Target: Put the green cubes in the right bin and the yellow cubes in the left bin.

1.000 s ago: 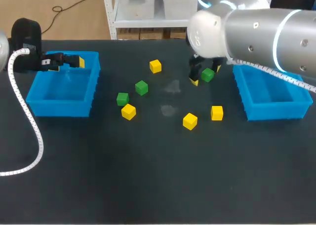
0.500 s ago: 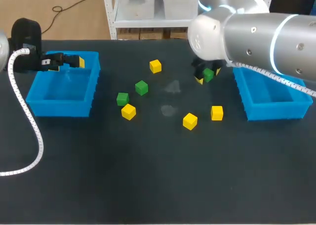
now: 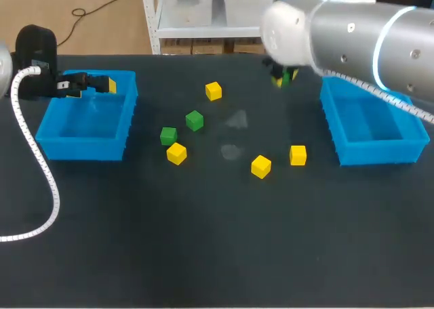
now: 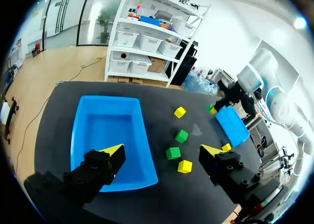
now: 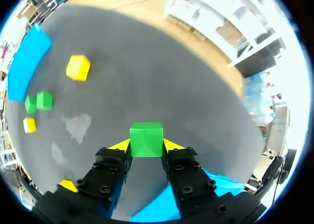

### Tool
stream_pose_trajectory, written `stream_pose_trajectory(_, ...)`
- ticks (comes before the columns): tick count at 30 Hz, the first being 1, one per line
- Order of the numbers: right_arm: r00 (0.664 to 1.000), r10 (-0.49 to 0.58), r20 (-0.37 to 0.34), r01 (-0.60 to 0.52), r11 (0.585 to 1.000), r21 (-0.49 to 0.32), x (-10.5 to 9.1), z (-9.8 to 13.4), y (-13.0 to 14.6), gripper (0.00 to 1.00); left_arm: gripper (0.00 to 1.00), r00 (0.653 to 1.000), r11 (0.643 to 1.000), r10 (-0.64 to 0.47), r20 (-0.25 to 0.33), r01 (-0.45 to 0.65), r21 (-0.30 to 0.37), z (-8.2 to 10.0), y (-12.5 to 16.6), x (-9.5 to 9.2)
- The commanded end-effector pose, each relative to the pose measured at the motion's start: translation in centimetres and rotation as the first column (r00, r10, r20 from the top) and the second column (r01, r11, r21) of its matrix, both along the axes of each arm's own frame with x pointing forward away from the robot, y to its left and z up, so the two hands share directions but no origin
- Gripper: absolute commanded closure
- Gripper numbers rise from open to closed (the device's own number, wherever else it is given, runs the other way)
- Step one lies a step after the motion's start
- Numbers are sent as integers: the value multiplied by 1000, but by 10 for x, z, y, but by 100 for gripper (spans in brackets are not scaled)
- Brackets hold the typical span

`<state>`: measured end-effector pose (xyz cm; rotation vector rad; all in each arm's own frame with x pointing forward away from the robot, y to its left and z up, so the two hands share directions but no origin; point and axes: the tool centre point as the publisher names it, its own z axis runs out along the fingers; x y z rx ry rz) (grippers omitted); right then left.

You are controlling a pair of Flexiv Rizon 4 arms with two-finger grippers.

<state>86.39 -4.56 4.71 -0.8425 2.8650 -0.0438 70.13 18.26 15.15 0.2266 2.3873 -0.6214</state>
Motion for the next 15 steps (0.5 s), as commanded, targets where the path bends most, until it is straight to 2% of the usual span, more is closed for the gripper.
stream_pose_trajectory(1,981,-85,173,76,996,55,-23,62,-28,100,0,1000,1000,-6,8,6,-10,-2,2,-1)
stream_pose_trajectory(4,961,-147,232,134,988,71,-28,88,-47,100,0,1000,1000,-6,8,6,-10,-2,2,-1)
stream_pose_trajectory(7,944,-194,266,181,981,73,-41,106,-66,100,0,1000,1000,-6,8,6,-10,-2,2,-1)
stream_pose_trajectory(10,933,-235,271,226,972,67,-58,113,-84,100,0,1000,1000,-6,8,6,-10,-2,2,-1)
stream_pose_trajectory(15,921,-298,251,298,954,40,-91,109,-110,100,0,1000,1000,-6,8,6,-10,-2,2,-1)
